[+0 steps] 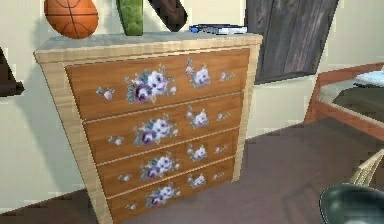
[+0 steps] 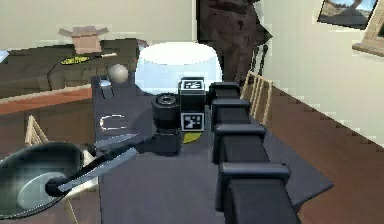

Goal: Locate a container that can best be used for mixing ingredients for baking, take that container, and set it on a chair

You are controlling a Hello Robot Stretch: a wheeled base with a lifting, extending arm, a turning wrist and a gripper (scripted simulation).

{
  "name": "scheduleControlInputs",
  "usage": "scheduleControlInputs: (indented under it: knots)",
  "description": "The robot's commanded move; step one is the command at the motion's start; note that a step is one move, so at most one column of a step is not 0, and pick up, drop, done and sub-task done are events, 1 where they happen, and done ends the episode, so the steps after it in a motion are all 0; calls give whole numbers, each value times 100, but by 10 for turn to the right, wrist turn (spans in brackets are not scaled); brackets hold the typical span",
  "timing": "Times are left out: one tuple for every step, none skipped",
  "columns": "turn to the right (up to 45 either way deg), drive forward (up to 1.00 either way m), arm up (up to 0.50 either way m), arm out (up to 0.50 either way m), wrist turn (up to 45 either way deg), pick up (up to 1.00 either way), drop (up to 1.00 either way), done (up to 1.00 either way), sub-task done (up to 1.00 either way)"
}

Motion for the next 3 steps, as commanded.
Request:
scheduleControlInputs:
  knots:
    - [0,0,0,0,-450,0,0,0,0]
    - [0,0,0,0,-30,0,0,0,0]
    - [0,0,0,-14,0,0,0,0,0]
